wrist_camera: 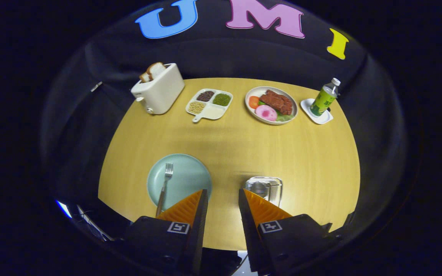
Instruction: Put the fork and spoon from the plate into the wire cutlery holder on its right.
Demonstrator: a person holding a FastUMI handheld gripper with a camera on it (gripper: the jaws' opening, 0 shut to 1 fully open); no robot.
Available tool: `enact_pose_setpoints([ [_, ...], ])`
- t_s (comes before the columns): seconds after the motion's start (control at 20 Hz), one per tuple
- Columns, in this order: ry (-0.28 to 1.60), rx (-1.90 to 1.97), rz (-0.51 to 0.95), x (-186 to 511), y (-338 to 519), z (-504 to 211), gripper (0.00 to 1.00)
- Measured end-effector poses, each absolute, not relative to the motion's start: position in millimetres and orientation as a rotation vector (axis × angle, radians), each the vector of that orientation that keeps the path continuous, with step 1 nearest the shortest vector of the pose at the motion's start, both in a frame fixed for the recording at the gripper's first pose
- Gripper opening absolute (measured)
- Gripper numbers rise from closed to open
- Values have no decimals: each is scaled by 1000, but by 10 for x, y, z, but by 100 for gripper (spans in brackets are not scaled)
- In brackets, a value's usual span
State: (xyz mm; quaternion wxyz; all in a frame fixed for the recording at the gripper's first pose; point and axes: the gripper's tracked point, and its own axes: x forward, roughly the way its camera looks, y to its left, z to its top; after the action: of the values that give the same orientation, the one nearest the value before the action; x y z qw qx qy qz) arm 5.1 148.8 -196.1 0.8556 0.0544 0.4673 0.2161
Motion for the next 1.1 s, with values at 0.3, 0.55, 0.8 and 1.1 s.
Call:
enact_pose_setpoints([
  [0.3, 1012, 98, 594, -402, 2624, -2381, 49],
  [0.55, 1077, 75, 579, -546, 3047, -2881, 49],
  [0.8, 1136, 22, 542, -597, 3142, -3243, 50],
  [1.1, 1199, 3, 478, -558, 3084, -3540, 27],
])
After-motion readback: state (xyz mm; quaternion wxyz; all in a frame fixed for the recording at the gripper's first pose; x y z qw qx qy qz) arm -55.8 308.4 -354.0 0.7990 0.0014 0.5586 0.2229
